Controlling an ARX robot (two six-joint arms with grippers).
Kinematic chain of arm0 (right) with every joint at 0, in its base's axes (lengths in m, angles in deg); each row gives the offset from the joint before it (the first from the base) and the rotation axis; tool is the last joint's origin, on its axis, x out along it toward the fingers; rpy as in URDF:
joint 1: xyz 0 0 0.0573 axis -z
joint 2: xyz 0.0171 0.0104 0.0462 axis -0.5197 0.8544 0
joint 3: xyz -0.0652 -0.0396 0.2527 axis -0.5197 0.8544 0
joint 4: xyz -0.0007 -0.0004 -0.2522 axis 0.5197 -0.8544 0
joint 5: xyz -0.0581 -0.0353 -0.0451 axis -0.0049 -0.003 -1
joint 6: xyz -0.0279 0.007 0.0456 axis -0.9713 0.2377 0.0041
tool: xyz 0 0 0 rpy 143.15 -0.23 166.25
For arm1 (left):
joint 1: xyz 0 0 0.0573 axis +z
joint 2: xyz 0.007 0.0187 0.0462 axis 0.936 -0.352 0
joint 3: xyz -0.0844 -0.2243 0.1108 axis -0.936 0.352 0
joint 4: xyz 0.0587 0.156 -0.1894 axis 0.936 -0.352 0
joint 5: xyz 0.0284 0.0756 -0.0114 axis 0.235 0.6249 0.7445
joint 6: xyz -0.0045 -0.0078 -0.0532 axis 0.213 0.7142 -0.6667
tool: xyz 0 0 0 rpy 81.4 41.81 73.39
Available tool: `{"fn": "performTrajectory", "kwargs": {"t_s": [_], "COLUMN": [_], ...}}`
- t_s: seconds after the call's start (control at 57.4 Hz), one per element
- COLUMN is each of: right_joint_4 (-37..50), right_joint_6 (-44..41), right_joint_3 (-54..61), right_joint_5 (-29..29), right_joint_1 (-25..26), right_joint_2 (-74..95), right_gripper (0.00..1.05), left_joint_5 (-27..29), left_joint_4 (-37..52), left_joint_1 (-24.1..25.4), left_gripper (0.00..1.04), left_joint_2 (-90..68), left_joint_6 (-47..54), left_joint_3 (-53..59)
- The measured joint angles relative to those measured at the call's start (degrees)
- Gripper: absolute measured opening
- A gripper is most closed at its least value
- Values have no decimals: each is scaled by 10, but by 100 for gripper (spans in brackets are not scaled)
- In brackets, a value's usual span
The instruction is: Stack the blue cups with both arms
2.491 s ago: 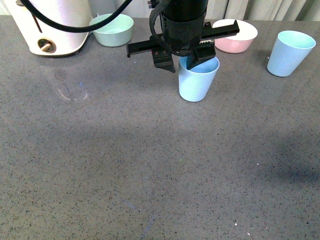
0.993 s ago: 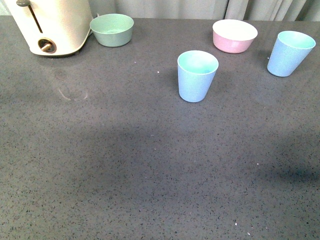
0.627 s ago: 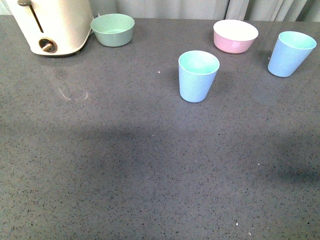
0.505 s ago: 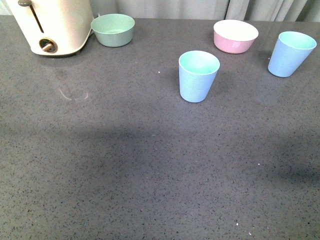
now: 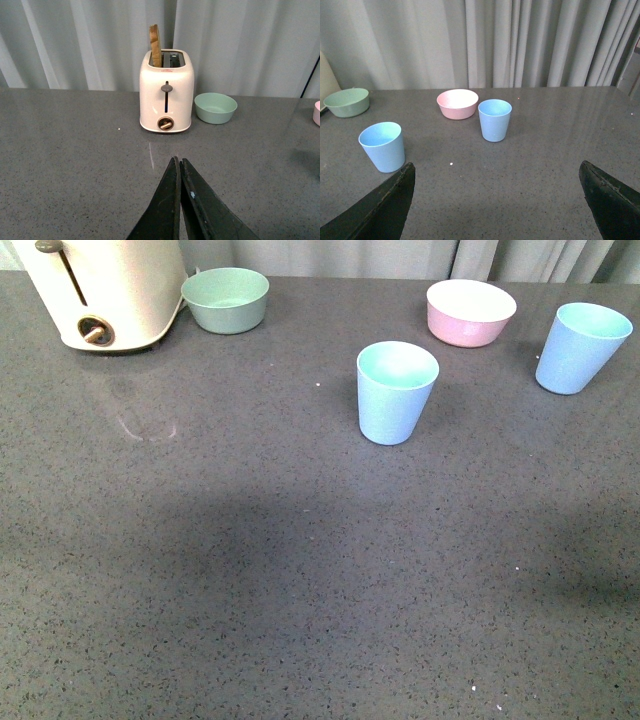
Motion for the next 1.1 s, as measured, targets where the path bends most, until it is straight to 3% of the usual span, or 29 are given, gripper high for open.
{"fn": "performTrajectory", "kwargs": {"t_s": [0.523, 0.958, 1.028, 1.097], "right_joint_4": [0, 0, 0, 0], "right_joint_6": [0, 0, 0, 0], "right_joint_3": [0, 0, 0, 0], "right_joint_5": [0, 0, 0, 0], "right_joint_1": [0, 0, 0, 0], "right_joint_2": [0, 0, 0, 0], "right_gripper": [96, 96, 96, 96], "left_joint_5": [0, 0, 0, 0], "left_joint_4": [-163, -233, -319, -330], "left_joint_1": [0, 0, 0, 0], "left_gripper": [2, 2, 2, 2], "left_joint_2": [172, 242, 309, 336], "left_joint_6": [0, 0, 0, 0], "left_joint_3": [0, 0, 0, 0]}}
